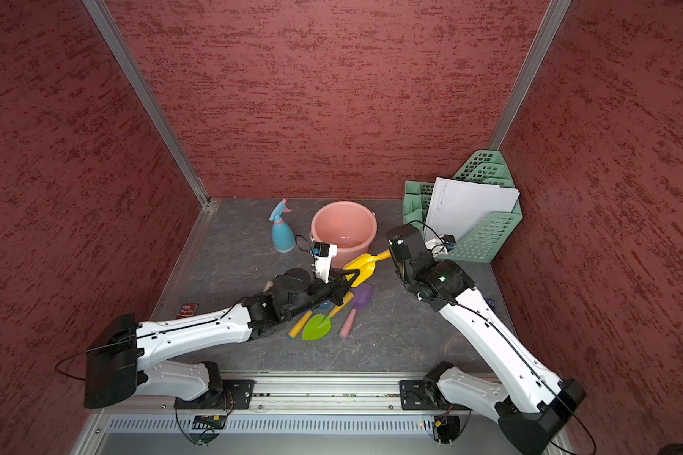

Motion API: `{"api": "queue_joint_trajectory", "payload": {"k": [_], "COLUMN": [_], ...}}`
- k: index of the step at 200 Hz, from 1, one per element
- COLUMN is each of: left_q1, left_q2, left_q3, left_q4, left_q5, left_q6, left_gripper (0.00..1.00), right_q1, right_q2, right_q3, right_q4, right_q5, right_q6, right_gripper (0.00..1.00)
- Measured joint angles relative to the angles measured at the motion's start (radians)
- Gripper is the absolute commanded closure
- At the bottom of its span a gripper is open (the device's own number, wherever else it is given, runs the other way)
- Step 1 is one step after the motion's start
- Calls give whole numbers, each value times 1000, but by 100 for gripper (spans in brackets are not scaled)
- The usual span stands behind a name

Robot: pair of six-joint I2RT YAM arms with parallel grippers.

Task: Organize the gardening tools
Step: Pick up the gardening tool from the center of the board.

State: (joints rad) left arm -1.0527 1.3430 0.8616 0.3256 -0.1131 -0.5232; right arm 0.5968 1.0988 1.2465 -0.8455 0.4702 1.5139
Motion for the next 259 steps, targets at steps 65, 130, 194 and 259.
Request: {"api": "queue_joint_trajectory", "payload": {"k": [65,130,194,259], "left_q1": [121,236,245,246], "left_q2": [-100,-191,-143,-39], "left_q3": [16,204,509,667], "left_q4": [-322,-783,-1159,-1344], "left_q5": [1,84,258,372], "left_q6": [8,206,431,521], "left_gripper": [100,100,100,100], "right_q1": [13,18,58,176], "right_q2": [-44,-39,-83,-102], "right_q3": [-10,66,69,43], "right_q4": [-58,-88,-57,-8], "right_q5": [-45,-257,-444,-574], "right_q6": [-361,-1067,-1620,-1901], "right_gripper": [1,2,2,9]}}
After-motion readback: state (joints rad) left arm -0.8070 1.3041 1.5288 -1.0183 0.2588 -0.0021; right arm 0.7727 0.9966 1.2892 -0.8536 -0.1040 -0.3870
